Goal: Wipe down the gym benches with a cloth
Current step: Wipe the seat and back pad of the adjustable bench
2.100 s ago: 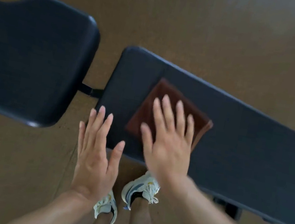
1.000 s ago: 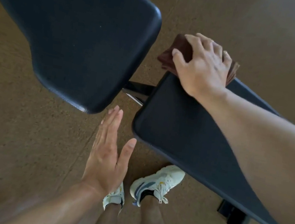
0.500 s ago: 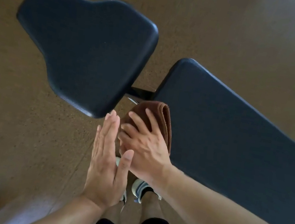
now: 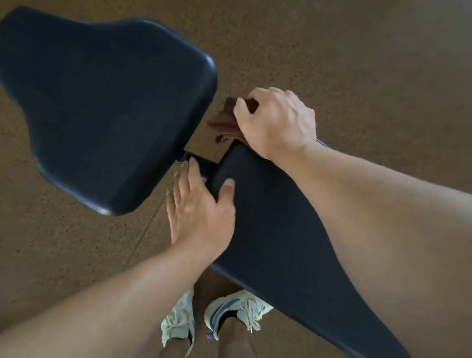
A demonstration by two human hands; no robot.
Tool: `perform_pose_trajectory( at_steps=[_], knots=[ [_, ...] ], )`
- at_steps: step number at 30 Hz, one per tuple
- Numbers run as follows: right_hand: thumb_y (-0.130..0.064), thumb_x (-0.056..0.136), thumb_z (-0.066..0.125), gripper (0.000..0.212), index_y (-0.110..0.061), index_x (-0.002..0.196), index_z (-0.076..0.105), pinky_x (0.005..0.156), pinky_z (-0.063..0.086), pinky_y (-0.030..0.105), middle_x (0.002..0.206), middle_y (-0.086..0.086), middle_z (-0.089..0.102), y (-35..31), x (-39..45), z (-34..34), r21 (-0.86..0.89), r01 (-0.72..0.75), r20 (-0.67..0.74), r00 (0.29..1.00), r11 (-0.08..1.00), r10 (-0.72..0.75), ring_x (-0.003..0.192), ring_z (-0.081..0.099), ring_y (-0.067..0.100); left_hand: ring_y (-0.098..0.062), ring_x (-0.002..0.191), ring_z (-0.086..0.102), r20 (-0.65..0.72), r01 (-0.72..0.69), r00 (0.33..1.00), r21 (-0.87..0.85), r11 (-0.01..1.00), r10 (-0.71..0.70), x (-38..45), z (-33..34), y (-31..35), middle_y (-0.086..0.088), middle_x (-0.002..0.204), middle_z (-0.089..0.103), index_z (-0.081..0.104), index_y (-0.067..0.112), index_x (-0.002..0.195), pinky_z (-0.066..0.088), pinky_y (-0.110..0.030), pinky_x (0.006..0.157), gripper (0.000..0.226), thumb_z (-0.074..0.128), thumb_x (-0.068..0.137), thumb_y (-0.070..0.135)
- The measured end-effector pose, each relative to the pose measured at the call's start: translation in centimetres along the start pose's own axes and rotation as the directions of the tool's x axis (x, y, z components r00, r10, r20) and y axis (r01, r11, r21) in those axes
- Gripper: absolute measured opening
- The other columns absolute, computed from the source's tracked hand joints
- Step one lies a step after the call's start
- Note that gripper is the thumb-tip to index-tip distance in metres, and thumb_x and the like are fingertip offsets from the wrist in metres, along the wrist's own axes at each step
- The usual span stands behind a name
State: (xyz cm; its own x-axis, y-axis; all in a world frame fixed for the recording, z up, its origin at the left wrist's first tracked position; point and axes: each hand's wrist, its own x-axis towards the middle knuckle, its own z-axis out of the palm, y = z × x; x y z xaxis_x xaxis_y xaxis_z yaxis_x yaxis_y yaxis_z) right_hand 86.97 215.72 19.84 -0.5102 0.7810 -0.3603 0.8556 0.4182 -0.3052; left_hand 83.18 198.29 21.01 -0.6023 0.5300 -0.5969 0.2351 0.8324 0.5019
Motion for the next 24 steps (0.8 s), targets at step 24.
perform_pose_trajectory(
  at_steps=[24],
  knots=[
    [-0.064, 0.096, 0.053, 0.054, -0.033, 0.141, 0.052, 0.088, 0.053, 0.045, 0.126, -0.01, 0.067, 1.1, -0.8, 0.5, 0.112, -0.007, -0.145, 0.989, 0.994, 0.023, 0.117, 0.063, 0.019, -0.035, 0.157, 0.004, 0.324, 0.113, 0.903, 0.457, 0.883, -0.283, 1.9, -0.9, 2.4, -0.013, 0.169, 0.004, -0.015, 0.021, 0.158, 0.01, -0.054, 0.127, 0.154, 0.074, 0.051, 0.088]
  ],
)
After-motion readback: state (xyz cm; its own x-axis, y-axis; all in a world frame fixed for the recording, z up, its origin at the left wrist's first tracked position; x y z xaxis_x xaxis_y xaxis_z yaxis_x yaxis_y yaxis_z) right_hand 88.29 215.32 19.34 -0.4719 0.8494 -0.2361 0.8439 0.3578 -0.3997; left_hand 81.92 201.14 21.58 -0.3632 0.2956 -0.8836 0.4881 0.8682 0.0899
